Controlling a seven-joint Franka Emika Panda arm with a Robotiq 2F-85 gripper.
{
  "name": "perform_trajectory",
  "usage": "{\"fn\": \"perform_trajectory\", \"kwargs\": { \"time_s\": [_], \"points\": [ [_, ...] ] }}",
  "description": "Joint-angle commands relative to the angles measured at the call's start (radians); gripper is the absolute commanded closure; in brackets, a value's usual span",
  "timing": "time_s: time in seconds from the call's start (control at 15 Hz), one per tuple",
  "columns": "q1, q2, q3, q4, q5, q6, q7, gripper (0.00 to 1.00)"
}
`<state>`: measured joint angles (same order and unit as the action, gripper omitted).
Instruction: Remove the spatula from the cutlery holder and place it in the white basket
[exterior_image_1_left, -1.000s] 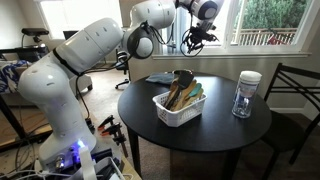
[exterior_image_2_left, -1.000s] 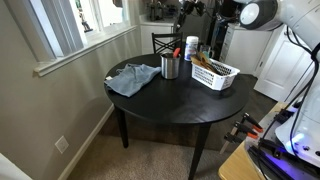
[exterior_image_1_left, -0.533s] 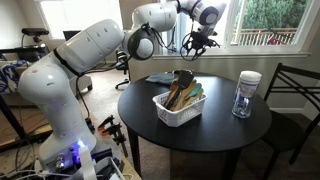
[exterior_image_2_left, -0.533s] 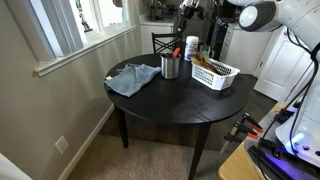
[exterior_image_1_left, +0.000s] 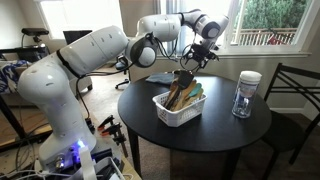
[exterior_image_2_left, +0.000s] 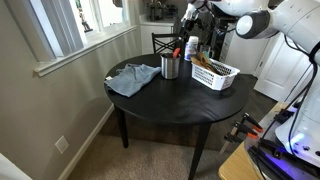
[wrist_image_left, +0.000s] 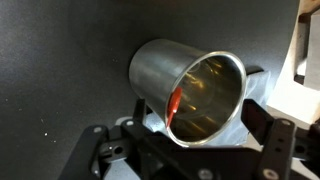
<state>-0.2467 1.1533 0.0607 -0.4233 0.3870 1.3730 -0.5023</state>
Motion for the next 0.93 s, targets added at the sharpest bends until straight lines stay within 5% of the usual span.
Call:
{"fn": "perform_trajectory", "kwargs": {
  "time_s": [0.0, 0.8, 0.87],
  "points": [
    [-0.012, -0.004, 0.006, -0.016, 0.020, 0.047, 0.071, 0.00],
    [0.008, 0.043, 0.025, -0.026, 0.076, 0.185, 0.294, 0.00],
    [0.009, 0.047, 0.028, -0.025, 0.076, 0.183, 0.298, 0.09]
  ]
}}
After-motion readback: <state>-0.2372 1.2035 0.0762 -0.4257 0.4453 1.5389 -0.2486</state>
